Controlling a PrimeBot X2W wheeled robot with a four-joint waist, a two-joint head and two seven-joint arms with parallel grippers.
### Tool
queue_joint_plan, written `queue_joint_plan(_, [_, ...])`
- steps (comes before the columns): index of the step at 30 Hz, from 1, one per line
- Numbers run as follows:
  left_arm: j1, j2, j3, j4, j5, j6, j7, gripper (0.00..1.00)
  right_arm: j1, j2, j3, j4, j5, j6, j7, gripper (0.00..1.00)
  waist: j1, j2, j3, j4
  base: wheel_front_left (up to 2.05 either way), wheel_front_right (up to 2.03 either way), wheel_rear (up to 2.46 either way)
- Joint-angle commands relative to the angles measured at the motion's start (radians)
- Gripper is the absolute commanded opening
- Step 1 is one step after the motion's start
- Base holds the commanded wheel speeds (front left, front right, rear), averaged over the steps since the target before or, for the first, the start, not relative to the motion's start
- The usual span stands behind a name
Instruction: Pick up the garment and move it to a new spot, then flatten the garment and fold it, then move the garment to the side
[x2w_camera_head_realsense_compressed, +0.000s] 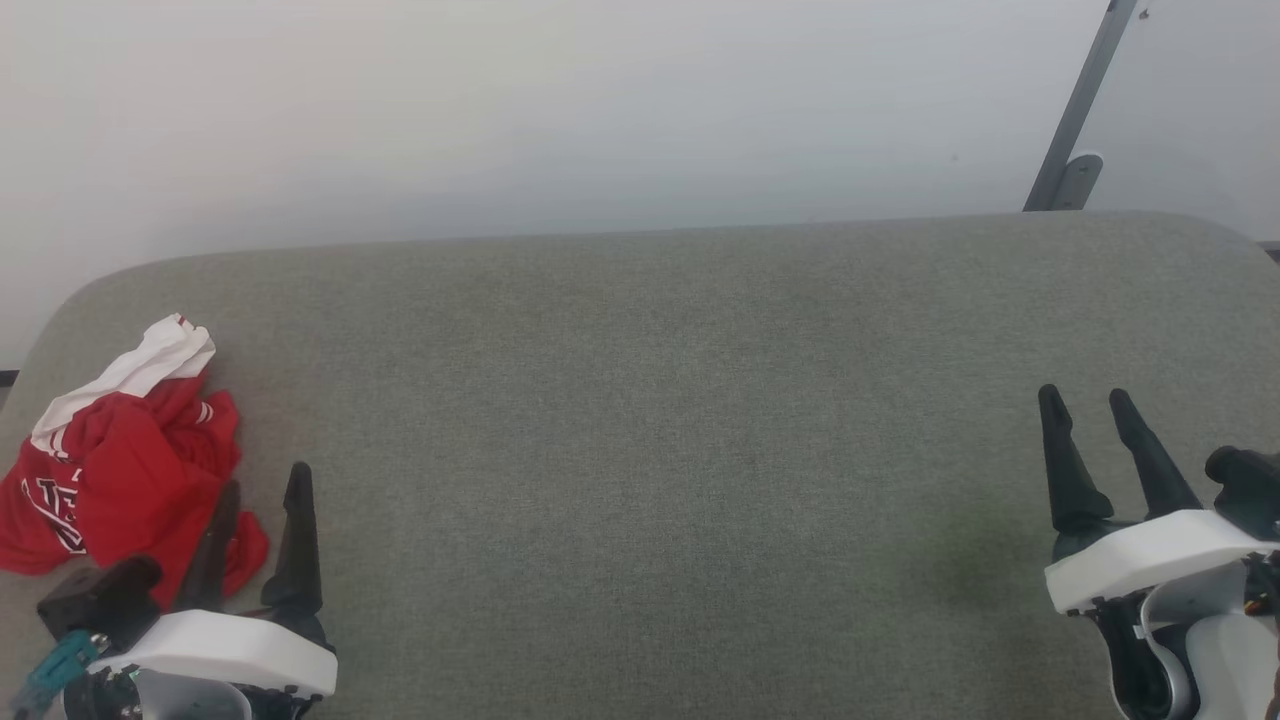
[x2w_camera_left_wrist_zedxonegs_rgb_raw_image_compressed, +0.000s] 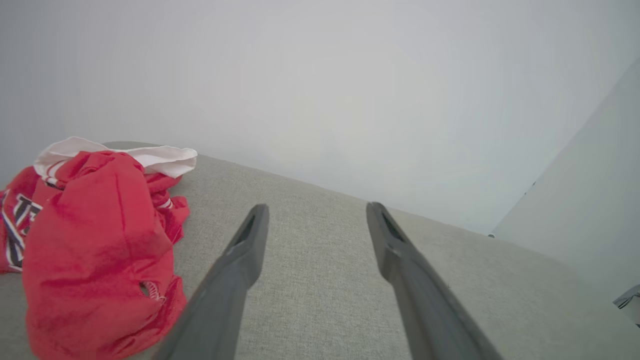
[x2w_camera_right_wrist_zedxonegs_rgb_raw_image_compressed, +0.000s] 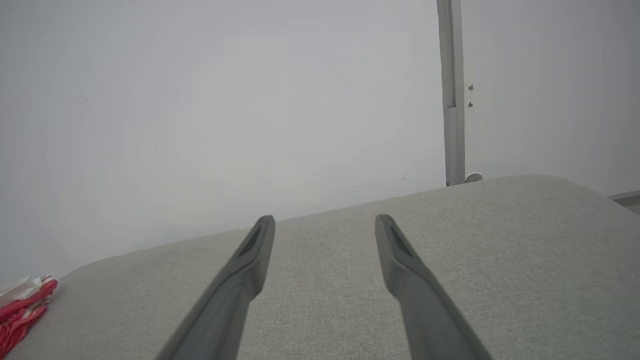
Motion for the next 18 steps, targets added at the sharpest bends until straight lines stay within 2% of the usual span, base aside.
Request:
queue_joint_plan(1, [0.008,0.008,0.005,-0.014,0.034,-0.005,-0.012,1.00,-0.017,-0.011,-0.004,-0.005,-0.035,0.000,-0.013,1.00,0.0000,0.0000,0.000,0.000,0.00,0.00,0.00])
queue_joint_plan(18, [0.008,0.028,0.015,-0.031,0.181,-0.002,-0.047,1.00,-0.030,-0.020,-0.010,-0.009,-0.205,0.000,-0.049,1.00,0.0000,0.0000,0.000,-0.004,0.00,0.00,0.00])
